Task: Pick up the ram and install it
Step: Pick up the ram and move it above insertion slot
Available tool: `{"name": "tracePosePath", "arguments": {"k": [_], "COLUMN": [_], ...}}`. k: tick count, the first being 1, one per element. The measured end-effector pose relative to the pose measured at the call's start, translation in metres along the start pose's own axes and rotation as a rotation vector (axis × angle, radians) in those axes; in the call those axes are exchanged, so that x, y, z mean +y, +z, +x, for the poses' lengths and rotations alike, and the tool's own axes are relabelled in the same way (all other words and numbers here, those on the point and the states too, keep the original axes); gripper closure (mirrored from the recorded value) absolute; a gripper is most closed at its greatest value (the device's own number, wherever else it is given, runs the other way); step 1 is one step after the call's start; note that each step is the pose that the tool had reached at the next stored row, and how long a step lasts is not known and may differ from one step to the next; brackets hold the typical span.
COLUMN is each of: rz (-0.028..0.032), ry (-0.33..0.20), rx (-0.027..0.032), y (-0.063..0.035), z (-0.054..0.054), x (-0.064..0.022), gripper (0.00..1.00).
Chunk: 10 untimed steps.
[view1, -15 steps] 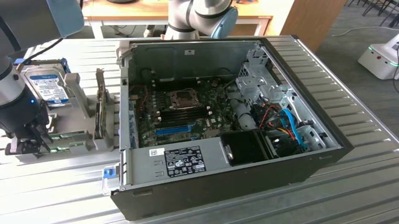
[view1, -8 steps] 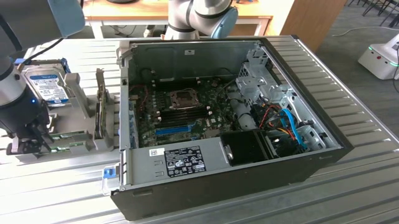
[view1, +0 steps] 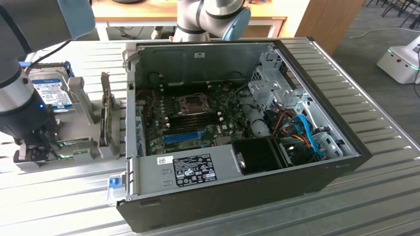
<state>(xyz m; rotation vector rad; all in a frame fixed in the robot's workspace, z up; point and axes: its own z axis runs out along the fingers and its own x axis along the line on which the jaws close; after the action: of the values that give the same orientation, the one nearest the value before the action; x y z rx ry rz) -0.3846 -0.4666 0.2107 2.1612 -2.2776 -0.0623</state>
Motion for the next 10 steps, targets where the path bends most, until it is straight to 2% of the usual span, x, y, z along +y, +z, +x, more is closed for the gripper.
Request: {"name": "tracePosePath", "arguments": {"k": [10], "rz": [0.0001], "ry": [-0.002], "rx": [-0.0001], "y": [0.0], "z": [-0.001], "x": [-0.0121], "gripper": [0.7]}}
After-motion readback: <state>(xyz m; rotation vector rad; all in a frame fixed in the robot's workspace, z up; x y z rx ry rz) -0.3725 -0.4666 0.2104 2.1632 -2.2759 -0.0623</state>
